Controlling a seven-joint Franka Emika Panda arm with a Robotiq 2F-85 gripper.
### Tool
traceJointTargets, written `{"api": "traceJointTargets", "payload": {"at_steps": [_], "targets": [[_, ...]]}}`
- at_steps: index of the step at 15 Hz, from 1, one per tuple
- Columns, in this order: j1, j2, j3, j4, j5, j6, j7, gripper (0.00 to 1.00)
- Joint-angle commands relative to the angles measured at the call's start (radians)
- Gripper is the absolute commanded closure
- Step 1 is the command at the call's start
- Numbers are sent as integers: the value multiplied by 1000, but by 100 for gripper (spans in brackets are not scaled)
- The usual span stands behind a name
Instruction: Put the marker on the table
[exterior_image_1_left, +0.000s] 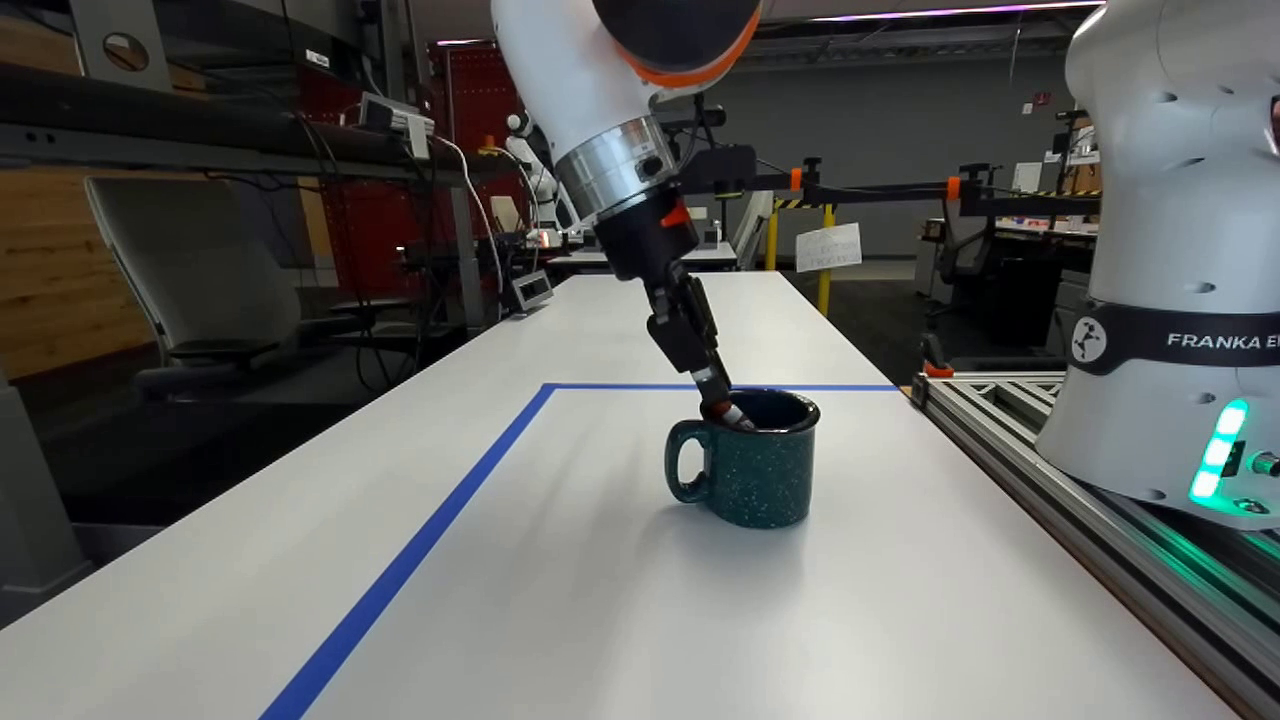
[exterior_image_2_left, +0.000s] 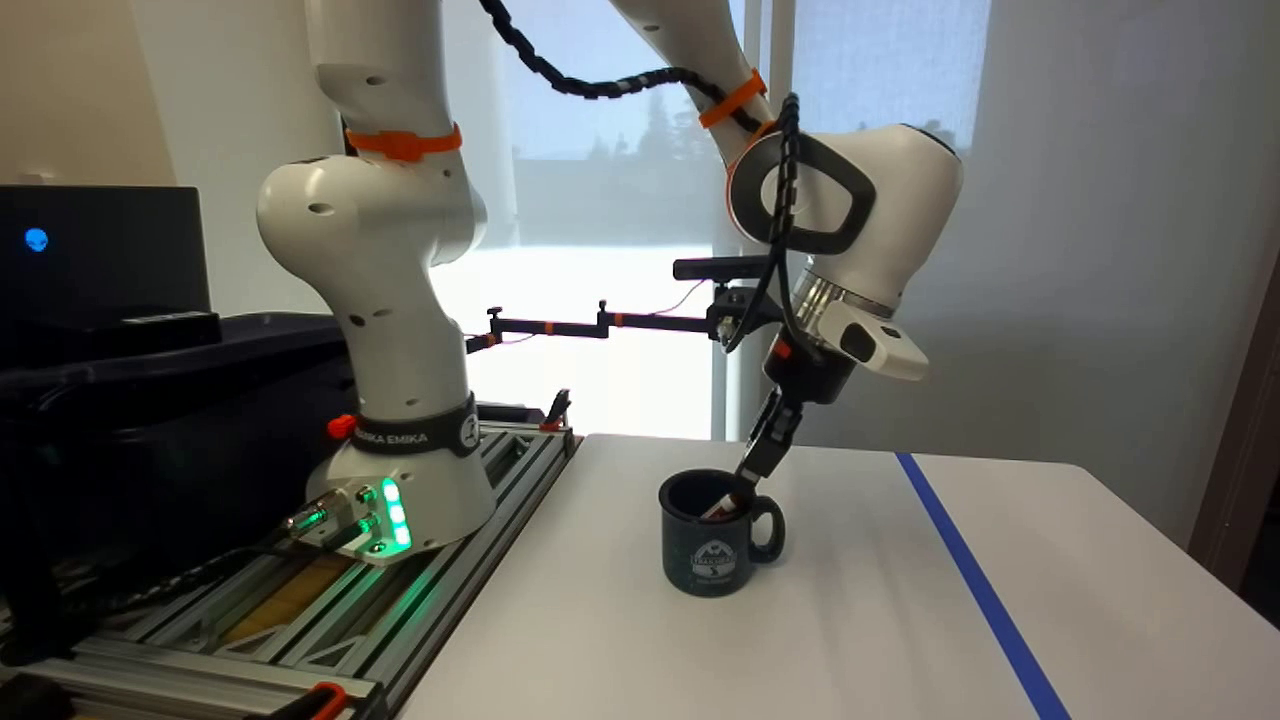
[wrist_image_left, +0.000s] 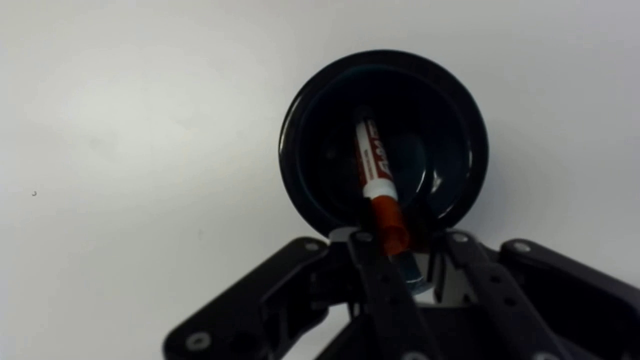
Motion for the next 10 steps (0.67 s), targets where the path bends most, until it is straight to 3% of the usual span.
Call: {"api": "traceJointTargets", "payload": {"at_steps": [1,5,10], "targets": [[2,-9,3,6,13,-24,-18,98],[-2,-24,0,7,19,-48,-37,95],[4,-133,7,13,36,-178,-39,95]]}}
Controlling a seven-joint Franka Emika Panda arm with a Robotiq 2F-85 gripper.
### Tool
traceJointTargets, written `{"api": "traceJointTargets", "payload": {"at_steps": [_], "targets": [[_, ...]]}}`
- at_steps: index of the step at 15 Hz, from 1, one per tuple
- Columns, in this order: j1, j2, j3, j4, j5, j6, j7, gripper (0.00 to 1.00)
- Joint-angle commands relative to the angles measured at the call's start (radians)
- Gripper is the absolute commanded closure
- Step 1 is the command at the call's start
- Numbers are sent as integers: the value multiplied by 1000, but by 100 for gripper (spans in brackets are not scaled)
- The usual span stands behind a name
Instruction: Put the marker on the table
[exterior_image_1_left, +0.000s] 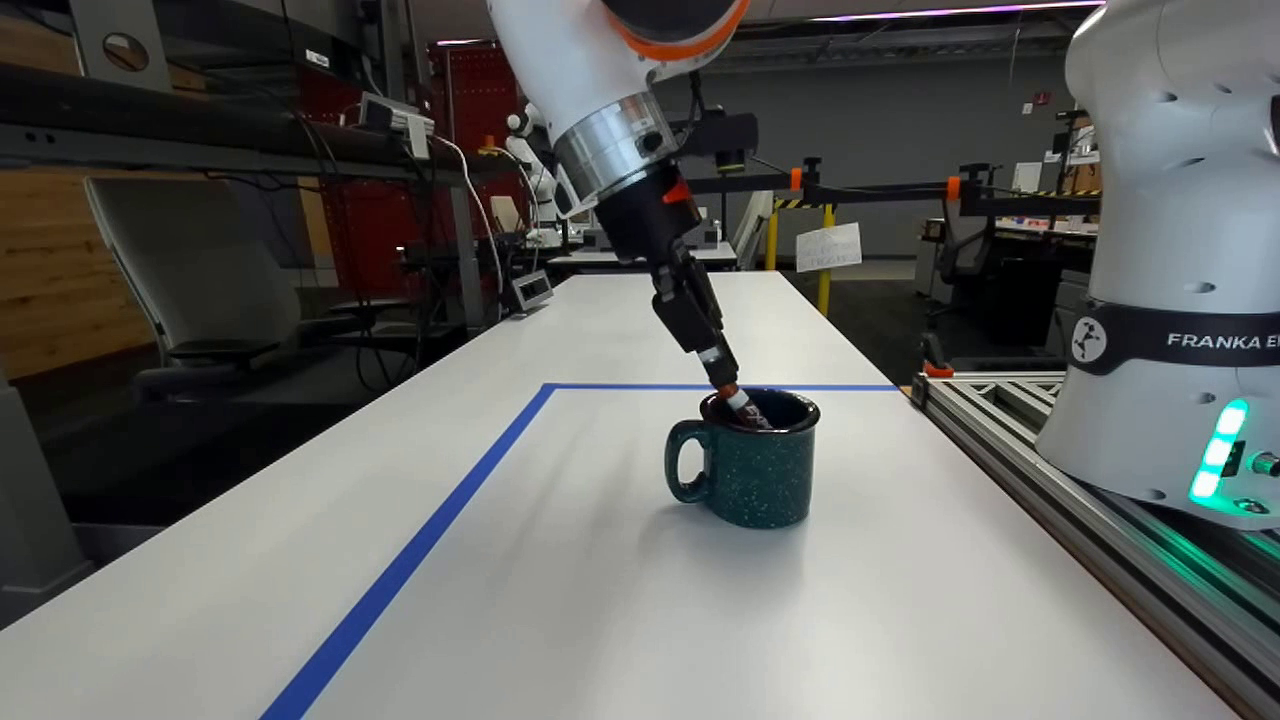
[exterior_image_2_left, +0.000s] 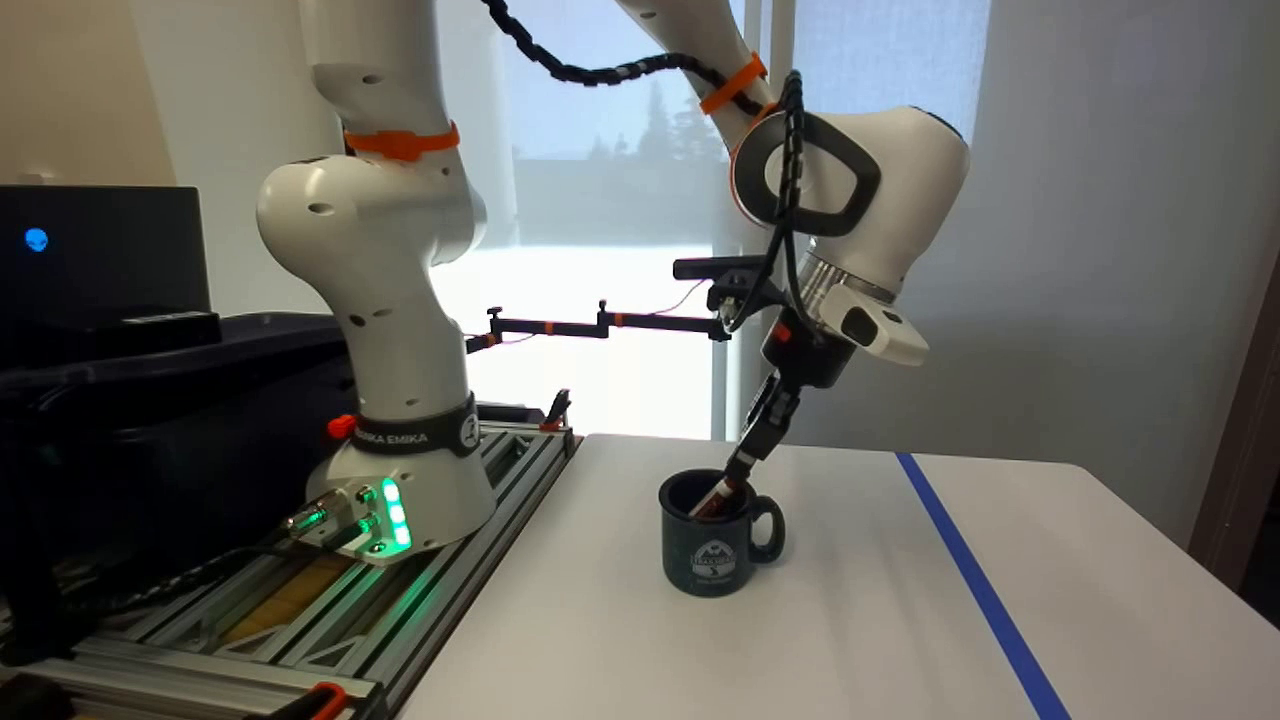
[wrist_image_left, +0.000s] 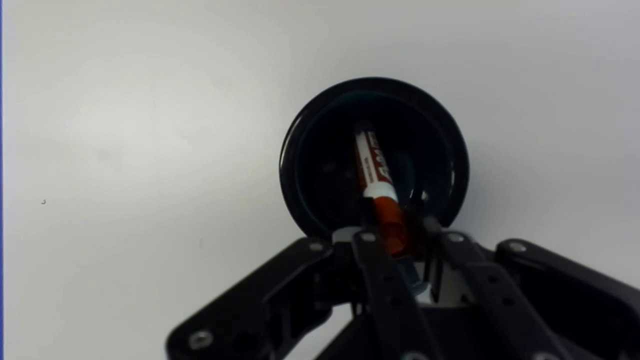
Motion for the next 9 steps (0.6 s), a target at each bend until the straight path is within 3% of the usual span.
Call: {"api": "traceJointTargets", "payload": {"at_steps": [1,4,9], "targets": [[4,-118,6,10,17,-127,-11,95],[-1,-164,2,46,34,-189,-17,95],[-31,-122,-40,202,161,-327,-7,95]]}}
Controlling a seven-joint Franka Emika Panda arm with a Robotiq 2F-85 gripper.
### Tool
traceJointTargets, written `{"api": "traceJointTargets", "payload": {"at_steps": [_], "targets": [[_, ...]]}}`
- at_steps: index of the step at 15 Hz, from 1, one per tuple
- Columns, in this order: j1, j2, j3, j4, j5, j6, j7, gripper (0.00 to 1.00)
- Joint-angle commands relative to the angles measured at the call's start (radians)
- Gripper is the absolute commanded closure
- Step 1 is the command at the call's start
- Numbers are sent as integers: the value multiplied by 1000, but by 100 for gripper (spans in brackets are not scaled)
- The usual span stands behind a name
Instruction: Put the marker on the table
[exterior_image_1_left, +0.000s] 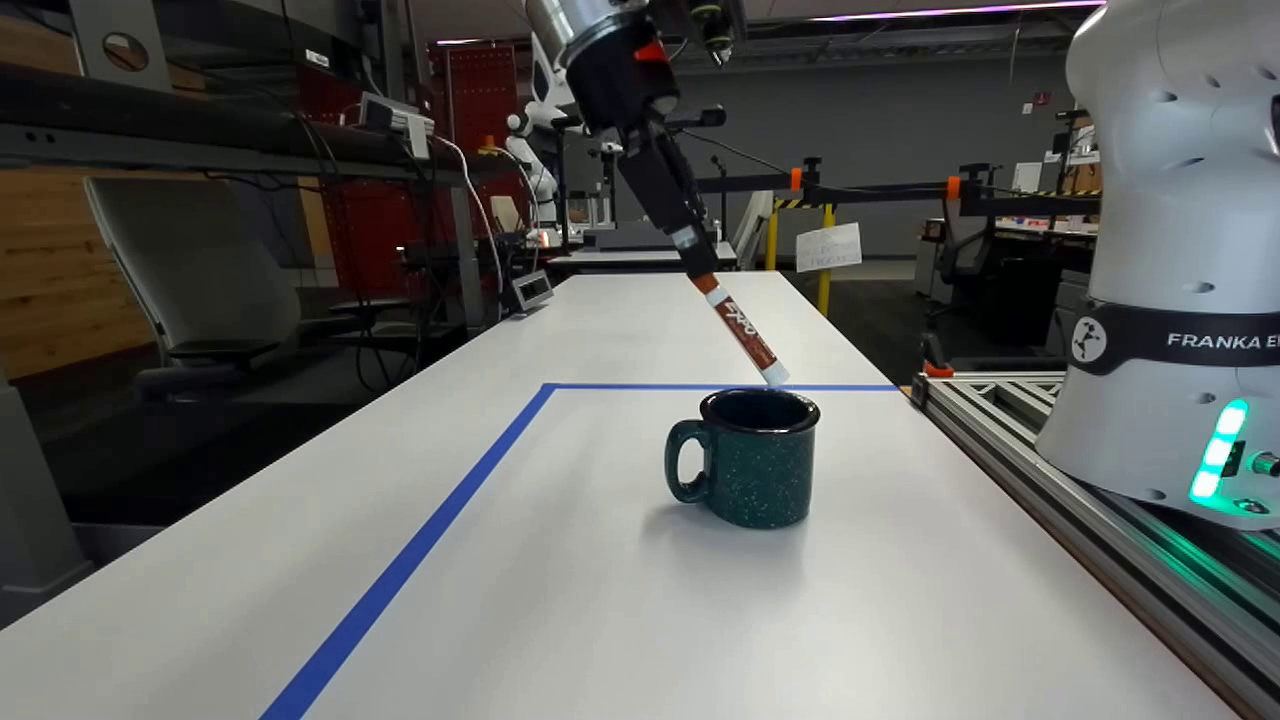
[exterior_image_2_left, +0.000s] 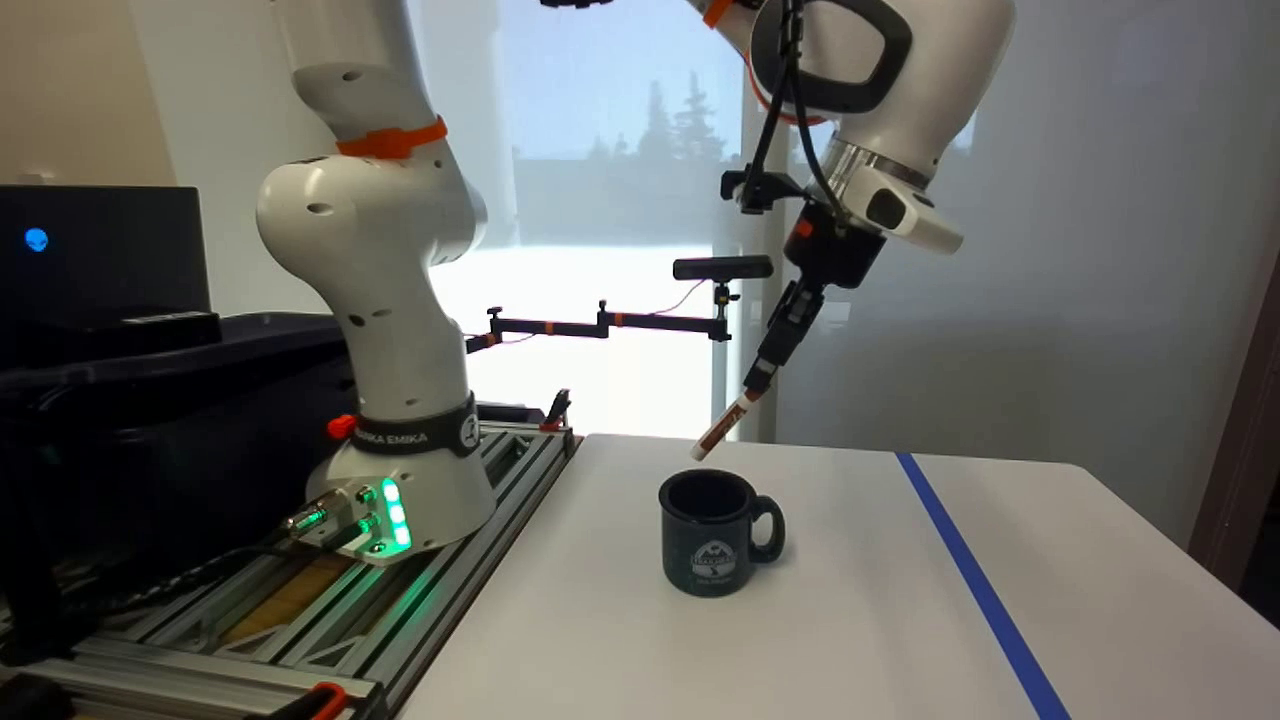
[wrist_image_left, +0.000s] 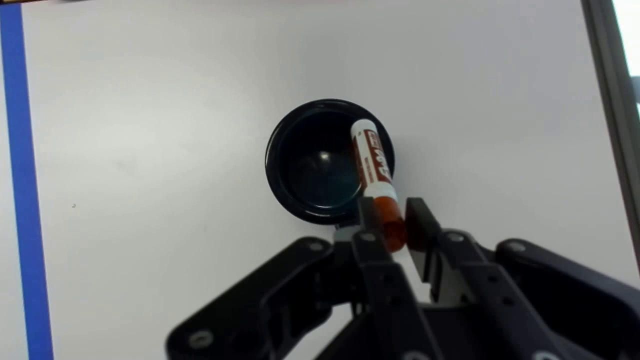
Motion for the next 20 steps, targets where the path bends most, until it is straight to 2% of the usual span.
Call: {"api": "traceJointTargets", "payload": {"at_steps": [1,3,6,10,15,20], "targets": [[-31,44,-37,122,108,-95,0,95],[-52,86,-58,172,159,-95,25,95],[-77,152,-83,196,229,-28,23,95],[-95,243,-92,167,261,135,-6,95],[-103,362,-90,162,240,308,1,95],[-102,429,-89,155,216,422,8,95]]}}
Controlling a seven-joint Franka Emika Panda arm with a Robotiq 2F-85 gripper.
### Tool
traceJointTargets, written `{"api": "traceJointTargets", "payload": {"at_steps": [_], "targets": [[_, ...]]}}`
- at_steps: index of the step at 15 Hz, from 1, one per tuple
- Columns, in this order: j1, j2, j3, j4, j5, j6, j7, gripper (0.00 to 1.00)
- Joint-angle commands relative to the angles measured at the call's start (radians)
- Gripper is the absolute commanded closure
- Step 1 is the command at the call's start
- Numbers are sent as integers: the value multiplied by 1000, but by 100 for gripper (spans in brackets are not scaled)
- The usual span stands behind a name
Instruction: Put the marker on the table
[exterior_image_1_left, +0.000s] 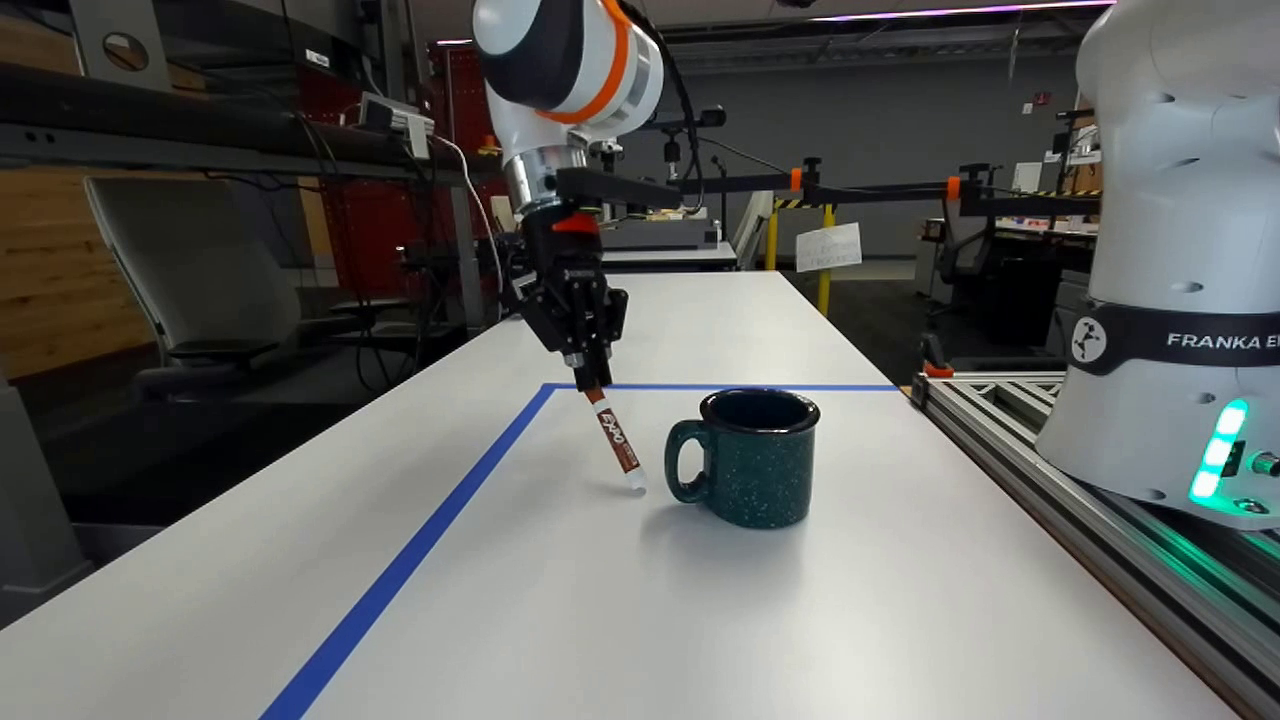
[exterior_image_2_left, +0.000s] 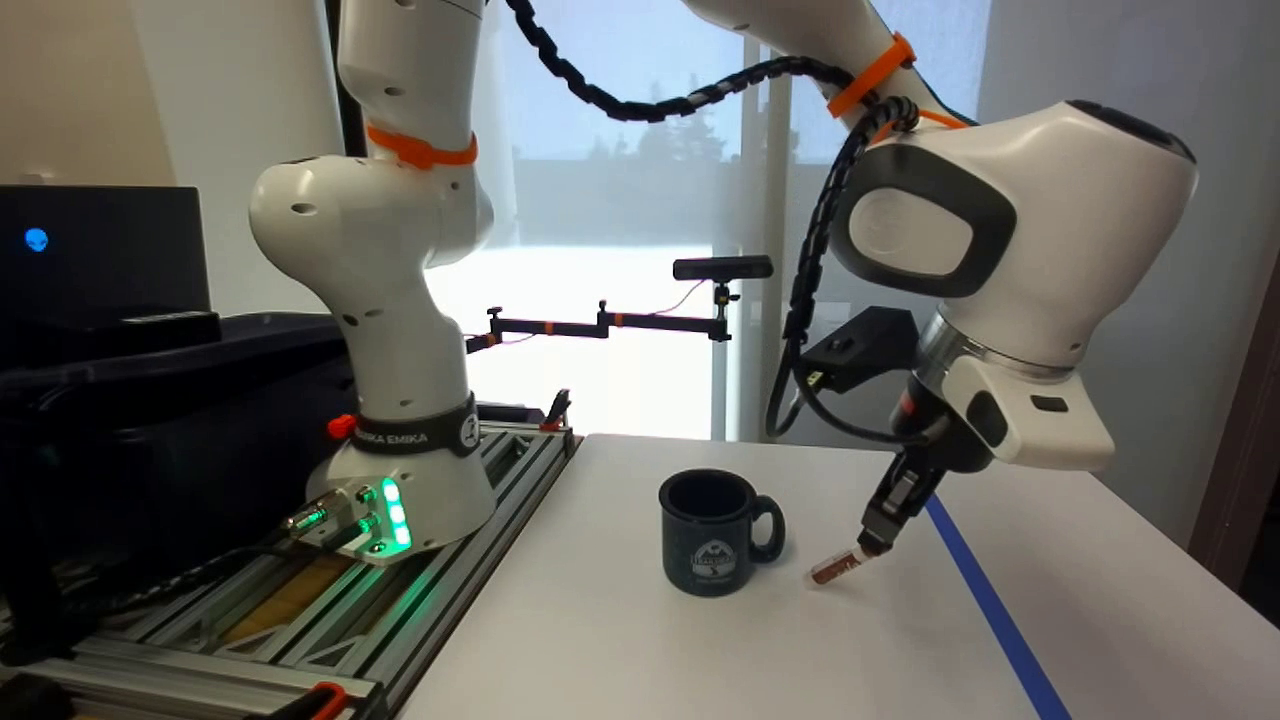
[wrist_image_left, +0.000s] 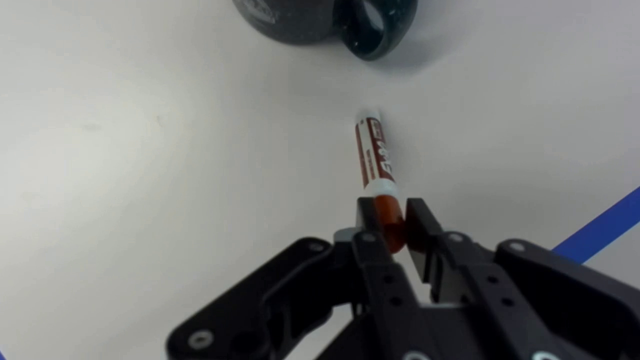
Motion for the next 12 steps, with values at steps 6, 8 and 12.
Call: {"api": "traceJointTargets", "payload": {"at_steps": [6,8,12], "targets": [[18,56,-13,-43,-127,257,25,95],[22,62,-16,-65,-166,316,29,95],[23,68,-9,-133,-210,467,9,95]]}}
